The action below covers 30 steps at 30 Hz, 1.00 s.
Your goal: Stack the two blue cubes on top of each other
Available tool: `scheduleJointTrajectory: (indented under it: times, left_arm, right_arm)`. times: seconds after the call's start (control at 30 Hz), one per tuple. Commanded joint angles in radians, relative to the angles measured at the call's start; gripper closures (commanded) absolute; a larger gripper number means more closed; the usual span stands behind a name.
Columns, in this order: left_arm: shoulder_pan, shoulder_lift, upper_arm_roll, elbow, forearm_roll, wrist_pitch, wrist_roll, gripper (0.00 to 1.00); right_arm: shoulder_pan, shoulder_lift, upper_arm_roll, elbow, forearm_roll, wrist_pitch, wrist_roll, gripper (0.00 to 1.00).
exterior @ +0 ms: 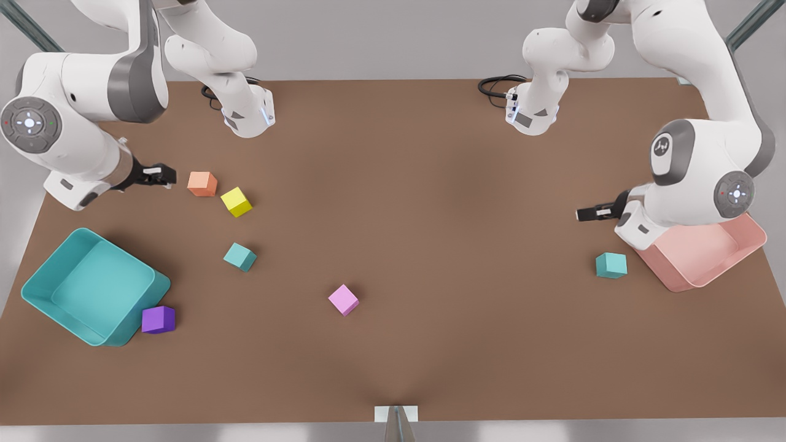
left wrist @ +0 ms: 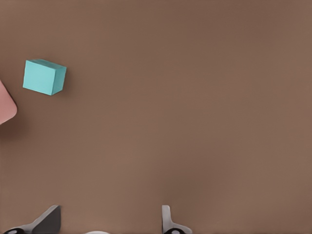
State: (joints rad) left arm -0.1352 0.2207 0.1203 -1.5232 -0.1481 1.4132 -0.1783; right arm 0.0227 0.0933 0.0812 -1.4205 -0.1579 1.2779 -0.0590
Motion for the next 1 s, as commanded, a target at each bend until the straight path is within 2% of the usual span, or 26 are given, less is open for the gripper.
scheduleJointTrajectory:
  times: [0.0,0.07,0.1,0.17,0.27,0.33,0.43,0.53,0.67,0.8,0.97]
  left_arm:
    - [0.003,0.014,0.001,0.001,-0.008,0.006,0.059,0.00]
    - [0.014,0.026,0.001,0.003,-0.002,0.007,0.057,0.00]
    - [0.023,0.031,0.001,0.003,-0.005,0.009,0.057,0.00]
    - [0.049,0.043,0.002,0.003,-0.005,0.013,0.063,0.00]
    - [0.049,0.062,0.002,0.015,-0.005,0.013,0.063,0.00]
    - [0.049,0.066,0.002,0.018,-0.005,0.013,0.063,0.00]
    - [0.049,0.066,0.002,0.018,-0.005,0.013,0.063,0.00]
    - [0.049,0.066,0.002,0.018,-0.005,0.013,0.062,0.00]
    - [0.051,0.066,0.002,0.018,-0.001,0.013,0.143,0.00]
    - [0.049,0.066,0.002,0.017,0.001,0.013,0.141,0.00]
    - [0.051,0.077,0.002,0.018,0.001,0.013,0.141,0.00]
  right_arm:
    - [0.000,0.005,0.000,-0.008,-0.002,0.075,-0.062,0.00]
    - [0.065,0.140,0.000,-0.002,-0.012,0.075,-0.027,0.00]
    - [0.100,0.203,0.000,-0.031,-0.005,0.138,0.083,0.00]
    - [0.120,0.217,0.002,-0.209,0.035,0.391,0.269,0.00]
    - [0.120,0.235,0.000,-0.385,0.077,0.609,0.475,0.00]
    - [0.112,0.230,0.000,-0.440,0.089,0.669,0.493,0.00]
    - [0.099,0.180,-0.008,-0.571,0.176,0.874,0.495,0.00]
    - [0.069,0.206,-0.043,-0.592,0.205,0.851,0.485,0.00]
    - [0.071,0.229,-0.070,-0.592,0.204,0.916,0.536,0.00]
    - [0.080,0.282,-0.070,-0.592,0.202,0.983,0.729,0.00]
    - [0.075,0.310,-0.070,-0.603,0.201,0.995,0.743,0.00]
